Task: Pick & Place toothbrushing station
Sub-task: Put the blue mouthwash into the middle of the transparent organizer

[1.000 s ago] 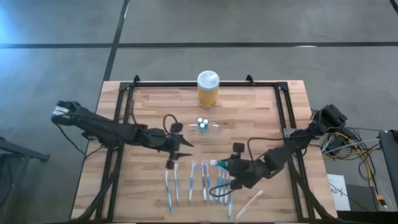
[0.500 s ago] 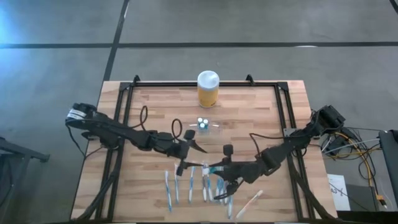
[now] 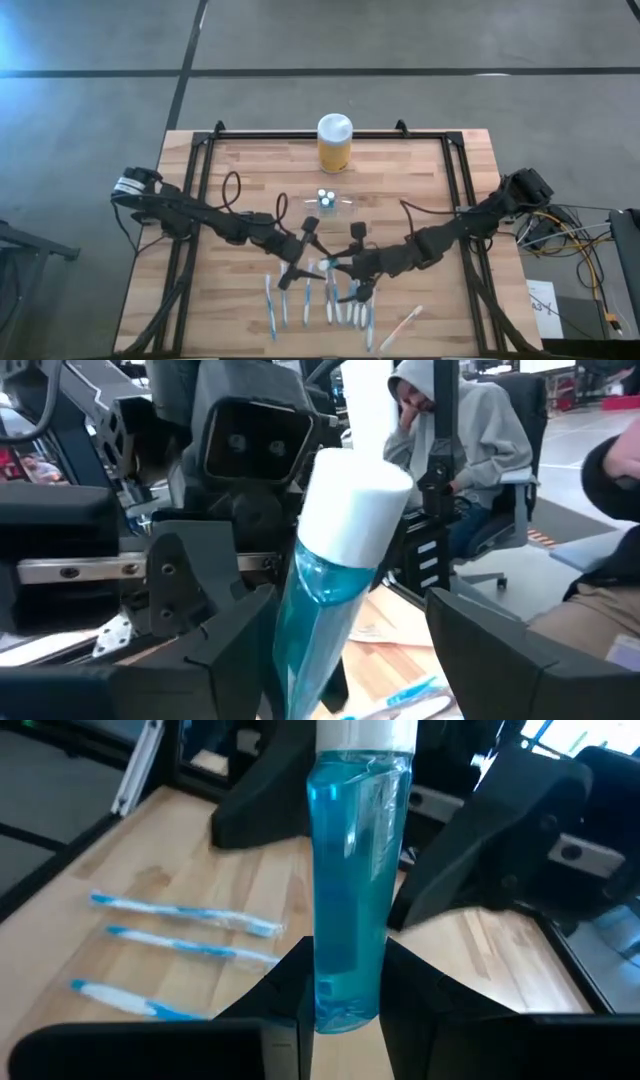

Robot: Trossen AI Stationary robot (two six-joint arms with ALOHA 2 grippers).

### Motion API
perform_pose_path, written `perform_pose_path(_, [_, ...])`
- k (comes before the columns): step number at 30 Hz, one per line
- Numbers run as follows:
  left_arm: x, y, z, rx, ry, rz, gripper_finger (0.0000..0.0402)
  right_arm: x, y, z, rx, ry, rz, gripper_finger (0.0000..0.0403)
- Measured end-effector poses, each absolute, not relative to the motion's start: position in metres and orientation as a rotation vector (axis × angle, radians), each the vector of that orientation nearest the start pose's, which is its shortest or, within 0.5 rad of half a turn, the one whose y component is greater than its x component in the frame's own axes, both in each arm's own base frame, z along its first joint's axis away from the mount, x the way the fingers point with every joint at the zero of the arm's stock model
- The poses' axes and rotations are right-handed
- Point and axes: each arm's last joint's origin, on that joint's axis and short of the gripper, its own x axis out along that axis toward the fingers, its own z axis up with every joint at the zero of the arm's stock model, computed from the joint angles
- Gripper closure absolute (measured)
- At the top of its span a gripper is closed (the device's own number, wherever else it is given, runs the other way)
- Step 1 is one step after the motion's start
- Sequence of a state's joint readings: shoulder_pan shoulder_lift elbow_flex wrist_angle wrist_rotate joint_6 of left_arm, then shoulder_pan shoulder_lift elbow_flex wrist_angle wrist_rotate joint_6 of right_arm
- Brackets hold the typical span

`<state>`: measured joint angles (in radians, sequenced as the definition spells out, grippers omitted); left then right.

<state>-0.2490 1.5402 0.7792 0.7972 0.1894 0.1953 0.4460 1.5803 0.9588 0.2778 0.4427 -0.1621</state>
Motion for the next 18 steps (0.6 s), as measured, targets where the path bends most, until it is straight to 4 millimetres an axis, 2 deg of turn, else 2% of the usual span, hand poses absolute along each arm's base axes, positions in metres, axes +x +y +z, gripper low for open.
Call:
perform_pose_path(5, [0.3159,-0.0868,0.2455,0.232,-0.104,-0.434,0.0156,0.3201,0.1329,0.2443,-0.302,0.286,0.048,0.0329])
perform_pose_path(9, [0.3161,-0.0865,0.2466,0.237,-0.118,-0.429,0.0185,0.3232,0.1282,0.2455,-0.279,0.271,0.09,0.0329])
perform_pose_path(18, [0.3163,-0.0859,0.2485,0.258,-0.137,-0.416,0.0316,0.3241,0.1287,0.2486,-0.283,0.233,0.096,0.0327])
